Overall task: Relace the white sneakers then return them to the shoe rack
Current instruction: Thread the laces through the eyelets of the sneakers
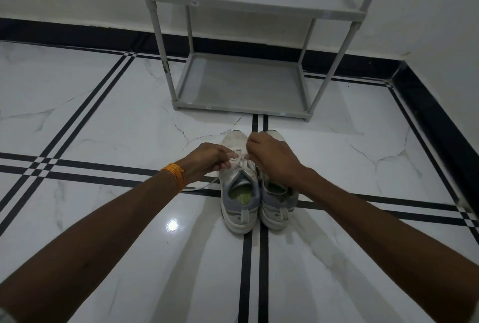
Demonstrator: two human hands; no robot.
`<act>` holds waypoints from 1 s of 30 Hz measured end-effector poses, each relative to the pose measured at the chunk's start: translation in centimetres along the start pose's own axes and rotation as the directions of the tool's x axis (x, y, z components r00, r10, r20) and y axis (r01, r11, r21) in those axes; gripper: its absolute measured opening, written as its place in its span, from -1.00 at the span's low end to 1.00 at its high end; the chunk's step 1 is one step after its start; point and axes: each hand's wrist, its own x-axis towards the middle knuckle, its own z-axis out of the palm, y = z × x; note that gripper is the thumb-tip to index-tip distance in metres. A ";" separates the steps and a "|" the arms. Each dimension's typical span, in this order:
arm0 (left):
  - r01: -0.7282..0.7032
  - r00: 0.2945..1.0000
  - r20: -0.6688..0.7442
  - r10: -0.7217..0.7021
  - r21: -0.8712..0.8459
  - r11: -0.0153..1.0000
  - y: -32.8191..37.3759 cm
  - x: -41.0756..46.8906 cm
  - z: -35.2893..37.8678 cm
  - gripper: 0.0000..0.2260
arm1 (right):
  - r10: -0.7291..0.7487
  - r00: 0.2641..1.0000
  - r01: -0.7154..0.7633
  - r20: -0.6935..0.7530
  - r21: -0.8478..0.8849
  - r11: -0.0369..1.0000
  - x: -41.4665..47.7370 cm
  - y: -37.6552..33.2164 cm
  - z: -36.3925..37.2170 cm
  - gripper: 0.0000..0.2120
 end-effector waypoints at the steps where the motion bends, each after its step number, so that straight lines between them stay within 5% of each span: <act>1: -0.010 0.999 -0.039 0.010 0.006 1.000 -0.2 -0.1 -0.5 -0.82 | 0.010 1.000 -0.010 0.030 -0.025 1.000 -0.4 0.7 0.0 -0.85; 7: -0.124 0.980 -0.118 0.162 0.275 0.953 -2.0 -0.2 -2.2 -0.92 | 0.038 0.954 0.002 0.296 -0.131 0.991 -2.5 2.6 0.6 -0.82; 14: -0.343 0.877 0.011 0.479 0.713 0.612 -2.6 -0.6 -2.4 -0.95 | 0.290 0.893 -0.339 0.345 0.089 0.937 -1.2 3.1 0.2 -0.77; 19: -0.238 0.884 -0.129 0.449 0.702 0.672 -2.9 -0.6 -2.0 -0.93 | 0.329 0.878 -0.309 0.348 -0.114 0.944 -1.8 2.4 0.8 -0.74; 23: -0.070 0.887 -0.338 0.315 0.575 0.815 -2.9 -0.5 -0.8 -0.85 | 0.276 0.890 -0.195 0.362 -0.244 0.950 -1.7 2.2 1.0 -0.69; 27: -0.111 0.849 -0.302 0.433 0.701 0.705 -3.3 -0.6 0.3 -0.88 | 0.268 0.882 -0.163 0.389 -0.281 0.946 -1.7 2.3 0.7 -0.68; 30: -0.039 0.830 -0.405 0.383 0.643 0.765 -3.5 -0.6 -0.7 -0.86 | 0.247 0.876 -0.092 0.414 -0.359 0.929 -1.7 2.4 0.7 -0.66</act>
